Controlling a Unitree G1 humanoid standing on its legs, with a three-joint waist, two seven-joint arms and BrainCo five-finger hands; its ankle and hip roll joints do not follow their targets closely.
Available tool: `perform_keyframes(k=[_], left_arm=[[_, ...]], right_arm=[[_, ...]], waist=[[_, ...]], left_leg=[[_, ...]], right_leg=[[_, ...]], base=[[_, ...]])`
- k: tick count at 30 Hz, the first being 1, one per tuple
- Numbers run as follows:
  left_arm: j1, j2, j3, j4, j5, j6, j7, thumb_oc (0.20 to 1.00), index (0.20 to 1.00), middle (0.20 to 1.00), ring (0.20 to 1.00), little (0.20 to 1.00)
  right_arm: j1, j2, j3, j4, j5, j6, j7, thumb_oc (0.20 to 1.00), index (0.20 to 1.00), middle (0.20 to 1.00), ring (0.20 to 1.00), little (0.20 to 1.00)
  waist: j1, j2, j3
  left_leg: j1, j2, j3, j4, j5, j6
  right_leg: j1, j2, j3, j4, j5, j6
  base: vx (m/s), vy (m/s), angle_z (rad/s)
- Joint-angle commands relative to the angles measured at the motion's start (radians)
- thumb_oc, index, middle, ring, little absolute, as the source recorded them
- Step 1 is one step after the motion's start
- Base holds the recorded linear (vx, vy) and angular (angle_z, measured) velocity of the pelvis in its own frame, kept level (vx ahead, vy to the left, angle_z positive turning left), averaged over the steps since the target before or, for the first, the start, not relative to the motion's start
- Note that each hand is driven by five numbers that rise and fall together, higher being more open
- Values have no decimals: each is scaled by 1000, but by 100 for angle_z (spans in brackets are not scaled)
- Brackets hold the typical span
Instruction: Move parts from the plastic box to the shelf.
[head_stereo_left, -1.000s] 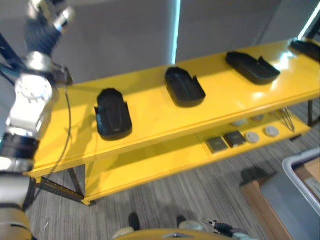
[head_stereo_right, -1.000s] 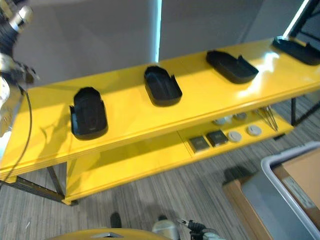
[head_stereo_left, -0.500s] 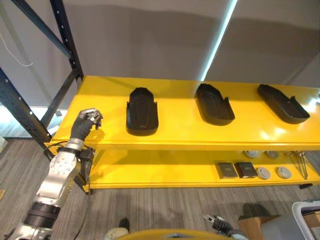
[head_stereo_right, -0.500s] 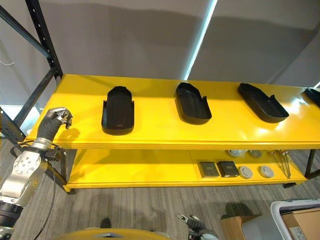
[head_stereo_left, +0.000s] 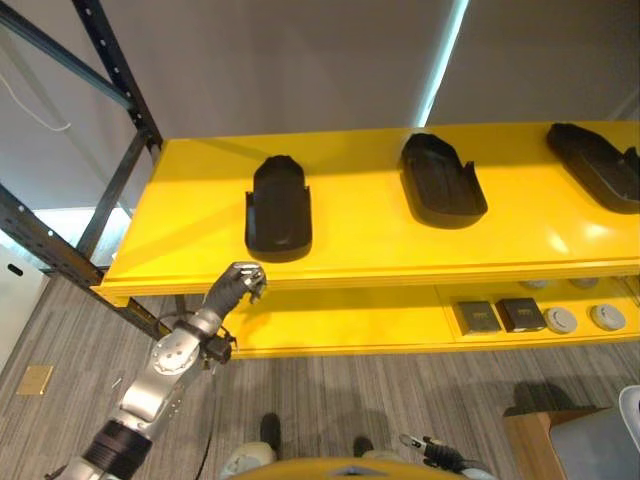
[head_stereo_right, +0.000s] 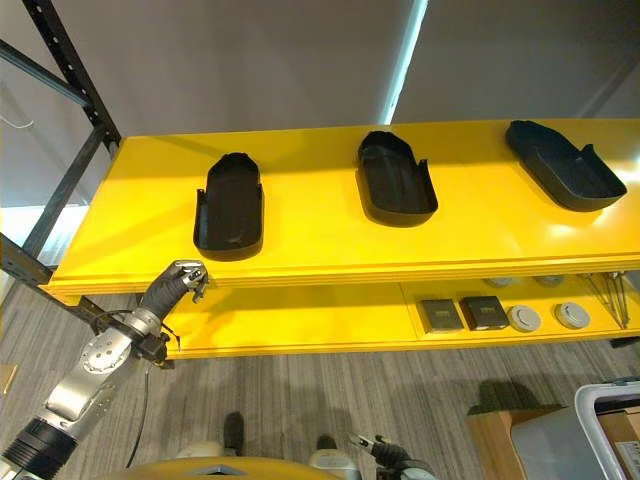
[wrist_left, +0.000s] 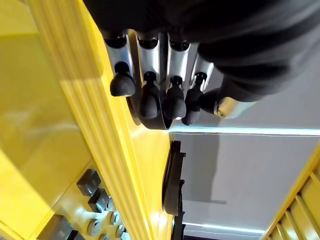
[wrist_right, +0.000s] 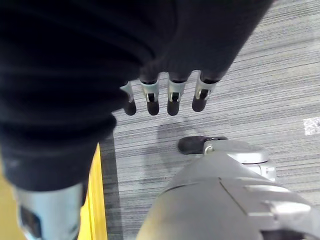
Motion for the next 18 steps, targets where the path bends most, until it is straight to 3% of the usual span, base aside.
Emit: perform_keyframes(k=[1,6,18], left_arm=[[-90,0,5,-52,-37,-81,10,200,200,200,200,200],[-100,-3,-15,-57,-29,-99,22,200,200,200,200,200],[-234,-48,-71,-25,16,-109,169,200,200,200,200,200]], right_arm=[[-61,-6,32,32,18,-10,-3,1000,1000,1000,1000,1000],[-64,-10,32,32,32,-10,-9,1000,1000,1000,1000,1000],[-57,-3,60,7,49,30,-6,1000,1000,1000,1000,1000]], waist=[[5,-26,57],[1,-24,66],[-41,-29,110]], left_leg=[[61,-40,23,-1,-170,41],[55,-41,24,-1,-169,42],[27,-34,35,-1,-163,42]], right_leg=[[-43,26,-22,5,-8,-29],[-50,24,-19,4,-6,-28],[-85,30,16,8,1,-29]], base=[[-6,1,-3],[0,0,-1],[2,-2,-2]])
